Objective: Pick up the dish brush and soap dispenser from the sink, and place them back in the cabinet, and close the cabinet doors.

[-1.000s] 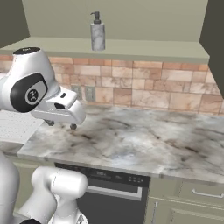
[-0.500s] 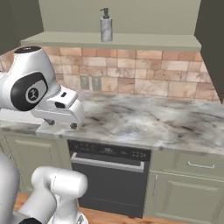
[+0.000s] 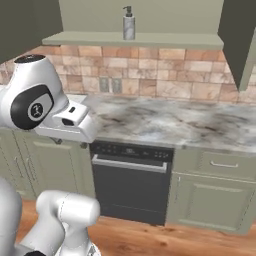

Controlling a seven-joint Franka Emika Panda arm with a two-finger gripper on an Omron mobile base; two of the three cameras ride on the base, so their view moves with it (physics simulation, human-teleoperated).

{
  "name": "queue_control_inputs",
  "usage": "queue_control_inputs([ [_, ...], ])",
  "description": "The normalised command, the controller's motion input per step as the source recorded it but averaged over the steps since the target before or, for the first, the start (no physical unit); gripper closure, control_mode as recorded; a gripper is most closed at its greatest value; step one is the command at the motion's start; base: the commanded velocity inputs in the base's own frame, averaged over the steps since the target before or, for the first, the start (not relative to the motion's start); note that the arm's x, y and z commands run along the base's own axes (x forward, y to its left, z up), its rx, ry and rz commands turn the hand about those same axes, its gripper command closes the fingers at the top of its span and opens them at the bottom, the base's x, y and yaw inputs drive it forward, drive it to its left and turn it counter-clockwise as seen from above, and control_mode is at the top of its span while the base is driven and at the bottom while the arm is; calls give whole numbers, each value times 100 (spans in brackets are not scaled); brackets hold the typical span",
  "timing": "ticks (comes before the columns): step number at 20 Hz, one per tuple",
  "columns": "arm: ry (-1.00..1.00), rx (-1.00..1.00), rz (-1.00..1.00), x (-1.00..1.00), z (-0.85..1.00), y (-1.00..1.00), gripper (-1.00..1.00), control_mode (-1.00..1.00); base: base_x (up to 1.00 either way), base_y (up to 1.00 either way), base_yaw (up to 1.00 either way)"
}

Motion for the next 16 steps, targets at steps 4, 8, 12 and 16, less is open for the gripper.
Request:
queue_control_inputs([
  [4,0,0,0,0,0,0,-100,100,-35,48,0],
  [8,0,0,0,0,0,0,-100,100,-27,61,0],
  [12,0,0,0,0,0,0,-100,100,-20,81,0],
  [16,0,0,0,0,0,0,-100,100,-20,77,0],
])
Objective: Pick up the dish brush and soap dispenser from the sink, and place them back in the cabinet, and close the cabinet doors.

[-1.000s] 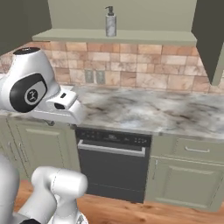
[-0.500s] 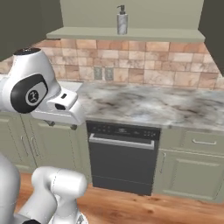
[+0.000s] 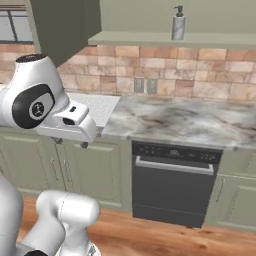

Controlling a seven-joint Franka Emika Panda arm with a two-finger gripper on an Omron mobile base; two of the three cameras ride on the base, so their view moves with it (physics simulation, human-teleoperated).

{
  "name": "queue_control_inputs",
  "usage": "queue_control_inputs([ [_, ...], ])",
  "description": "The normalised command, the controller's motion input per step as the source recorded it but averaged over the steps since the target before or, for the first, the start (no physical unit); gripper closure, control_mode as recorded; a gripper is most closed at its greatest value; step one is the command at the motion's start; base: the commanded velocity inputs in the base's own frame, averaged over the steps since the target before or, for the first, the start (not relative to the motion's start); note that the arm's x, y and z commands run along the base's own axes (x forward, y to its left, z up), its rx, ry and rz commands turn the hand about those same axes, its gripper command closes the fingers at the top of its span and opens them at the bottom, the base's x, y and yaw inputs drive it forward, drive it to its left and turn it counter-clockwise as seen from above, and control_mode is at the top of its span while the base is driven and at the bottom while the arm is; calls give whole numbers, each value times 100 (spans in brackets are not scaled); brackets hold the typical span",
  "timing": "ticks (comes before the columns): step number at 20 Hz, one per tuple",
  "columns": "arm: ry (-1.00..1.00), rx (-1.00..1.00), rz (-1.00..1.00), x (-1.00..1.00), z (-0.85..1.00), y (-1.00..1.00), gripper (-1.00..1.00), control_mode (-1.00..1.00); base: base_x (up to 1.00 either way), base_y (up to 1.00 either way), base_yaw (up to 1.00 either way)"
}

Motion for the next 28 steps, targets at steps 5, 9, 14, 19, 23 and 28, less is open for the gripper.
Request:
queue_control_inputs([
  [5,0,0,0,0,0,0,-100,100,-16,83,0],
  [9,0,0,0,0,0,0,-100,100,-19,83,0],
  [14,0,0,0,0,0,0,-100,100,-14,80,0],
  [19,0,0,0,0,0,0,-100,100,-10,89,0],
  [23,0,0,0,0,0,0,-100,100,3,68,0],
  [28,0,0,0,0,0,0,-100,100,25,17,0],
])
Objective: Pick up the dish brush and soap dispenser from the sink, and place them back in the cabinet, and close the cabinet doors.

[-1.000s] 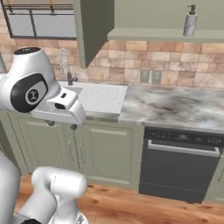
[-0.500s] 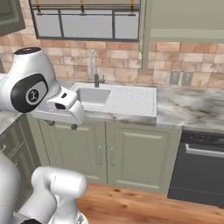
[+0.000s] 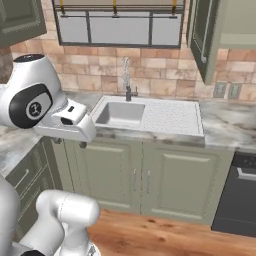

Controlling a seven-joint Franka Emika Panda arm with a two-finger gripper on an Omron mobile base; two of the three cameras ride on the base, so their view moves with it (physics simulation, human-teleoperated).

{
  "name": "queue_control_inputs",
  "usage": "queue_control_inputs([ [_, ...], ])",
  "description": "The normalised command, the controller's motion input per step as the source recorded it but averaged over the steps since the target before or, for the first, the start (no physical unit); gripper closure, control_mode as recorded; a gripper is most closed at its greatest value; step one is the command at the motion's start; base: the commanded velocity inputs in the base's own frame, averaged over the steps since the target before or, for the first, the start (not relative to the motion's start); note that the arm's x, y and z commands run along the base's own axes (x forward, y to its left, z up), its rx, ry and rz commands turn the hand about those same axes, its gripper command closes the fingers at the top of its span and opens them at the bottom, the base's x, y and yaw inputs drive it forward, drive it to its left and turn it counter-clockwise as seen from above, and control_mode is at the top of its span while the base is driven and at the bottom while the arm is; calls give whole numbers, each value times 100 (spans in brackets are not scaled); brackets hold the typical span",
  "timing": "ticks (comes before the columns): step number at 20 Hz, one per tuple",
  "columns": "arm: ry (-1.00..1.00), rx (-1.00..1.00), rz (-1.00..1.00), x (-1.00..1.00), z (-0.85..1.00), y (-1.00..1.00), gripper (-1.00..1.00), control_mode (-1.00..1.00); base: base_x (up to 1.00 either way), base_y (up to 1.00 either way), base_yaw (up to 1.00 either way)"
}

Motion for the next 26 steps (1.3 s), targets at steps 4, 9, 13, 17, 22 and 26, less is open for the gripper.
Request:
queue_control_inputs([
  [4,0,0,0,0,0,0,-100,100,40,0,0],
  [9,0,0,0,0,0,0,-100,100,53,0,0],
  [13,0,0,0,0,0,0,-100,100,54,0,0],
  [17,0,0,0,0,0,0,-100,100,56,0,0],
  [22,0,0,0,0,0,0,-100,100,49,-2,0],
  [26,0,0,0,0,0,0,-100,100,38,-6,0],
])
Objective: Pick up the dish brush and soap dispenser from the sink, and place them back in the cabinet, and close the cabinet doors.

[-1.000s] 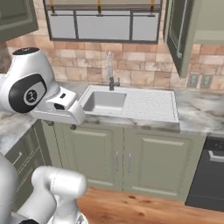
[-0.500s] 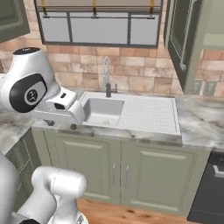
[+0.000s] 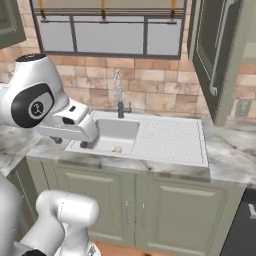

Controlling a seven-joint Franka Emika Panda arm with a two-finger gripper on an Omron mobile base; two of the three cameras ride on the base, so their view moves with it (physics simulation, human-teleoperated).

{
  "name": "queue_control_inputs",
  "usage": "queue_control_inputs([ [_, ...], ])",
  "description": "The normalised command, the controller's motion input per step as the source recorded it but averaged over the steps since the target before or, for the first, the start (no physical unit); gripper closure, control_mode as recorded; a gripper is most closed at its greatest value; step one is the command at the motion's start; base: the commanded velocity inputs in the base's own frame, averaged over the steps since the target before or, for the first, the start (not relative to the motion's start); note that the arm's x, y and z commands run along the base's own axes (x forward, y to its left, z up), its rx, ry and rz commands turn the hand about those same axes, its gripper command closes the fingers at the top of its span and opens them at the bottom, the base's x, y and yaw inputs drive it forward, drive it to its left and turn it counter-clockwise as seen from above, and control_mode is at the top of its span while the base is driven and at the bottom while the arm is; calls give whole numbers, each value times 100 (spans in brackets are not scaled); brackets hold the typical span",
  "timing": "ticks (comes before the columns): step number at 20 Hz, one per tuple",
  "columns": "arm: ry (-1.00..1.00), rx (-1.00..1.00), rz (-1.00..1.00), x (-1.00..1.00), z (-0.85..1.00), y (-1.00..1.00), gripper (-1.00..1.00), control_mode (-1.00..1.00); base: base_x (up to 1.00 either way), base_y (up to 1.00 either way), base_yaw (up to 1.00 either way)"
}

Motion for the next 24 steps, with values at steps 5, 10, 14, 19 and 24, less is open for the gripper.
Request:
queue_control_inputs([
  [5,0,0,0,0,0,0,-100,100,40,-6,0],
  [10,0,0,0,0,0,0,-100,100,48,-8,0],
  [14,0,0,0,0,0,0,-100,100,46,-13,0],
  [19,0,0,0,0,0,0,-100,100,41,-18,0],
  [24,0,0,0,0,0,0,-100,100,39,-20,0],
])
